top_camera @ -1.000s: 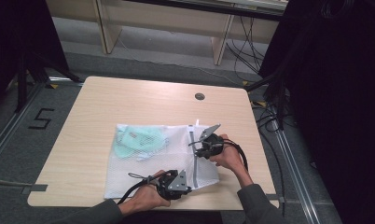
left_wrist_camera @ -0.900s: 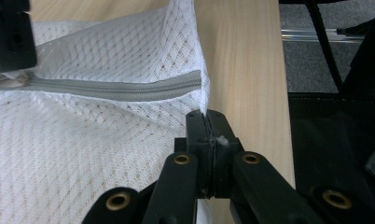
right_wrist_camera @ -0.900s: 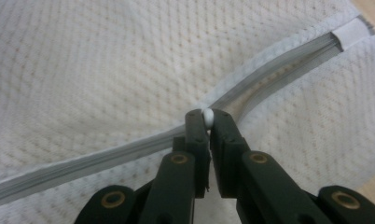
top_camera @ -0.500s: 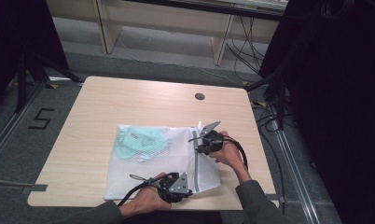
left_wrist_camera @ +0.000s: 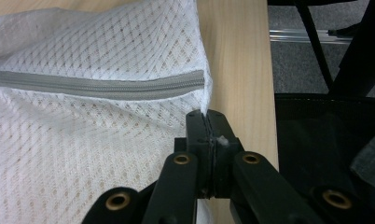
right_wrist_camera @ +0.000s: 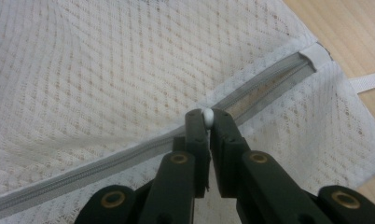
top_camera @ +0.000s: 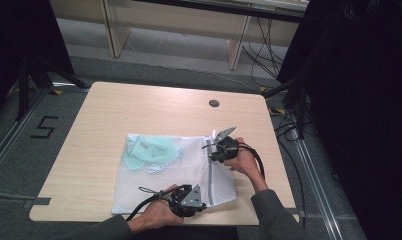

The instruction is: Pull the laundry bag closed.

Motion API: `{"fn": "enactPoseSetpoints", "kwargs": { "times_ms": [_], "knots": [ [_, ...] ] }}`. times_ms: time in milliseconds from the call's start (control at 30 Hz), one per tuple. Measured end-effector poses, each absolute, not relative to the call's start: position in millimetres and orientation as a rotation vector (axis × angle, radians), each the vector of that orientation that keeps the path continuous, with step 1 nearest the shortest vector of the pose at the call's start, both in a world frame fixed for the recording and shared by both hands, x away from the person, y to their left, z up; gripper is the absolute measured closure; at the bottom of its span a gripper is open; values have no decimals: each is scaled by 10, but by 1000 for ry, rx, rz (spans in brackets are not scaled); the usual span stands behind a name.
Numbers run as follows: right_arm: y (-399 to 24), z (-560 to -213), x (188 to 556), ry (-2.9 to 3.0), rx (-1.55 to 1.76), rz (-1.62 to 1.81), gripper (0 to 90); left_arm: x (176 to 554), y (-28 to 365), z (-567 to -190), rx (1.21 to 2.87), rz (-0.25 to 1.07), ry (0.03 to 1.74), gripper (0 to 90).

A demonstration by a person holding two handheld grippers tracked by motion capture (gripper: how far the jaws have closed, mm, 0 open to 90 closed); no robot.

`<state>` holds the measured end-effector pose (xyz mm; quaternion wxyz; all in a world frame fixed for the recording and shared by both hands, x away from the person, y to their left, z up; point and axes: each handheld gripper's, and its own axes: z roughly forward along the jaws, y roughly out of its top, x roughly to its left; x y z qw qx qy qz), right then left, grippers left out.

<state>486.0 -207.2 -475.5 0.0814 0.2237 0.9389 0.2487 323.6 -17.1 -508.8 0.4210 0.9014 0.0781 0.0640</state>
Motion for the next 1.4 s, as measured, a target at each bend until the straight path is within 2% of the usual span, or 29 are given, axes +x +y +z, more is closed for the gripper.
{"fn": "enactPoseSetpoints", "kwargs": {
  "times_ms": [1400],
  "knots": [
    [-2058, -4765, 5156, 2741, 691, 754, 867, 3231, -166, -5078, 2261, 155, 194, 890]
  ]
}}
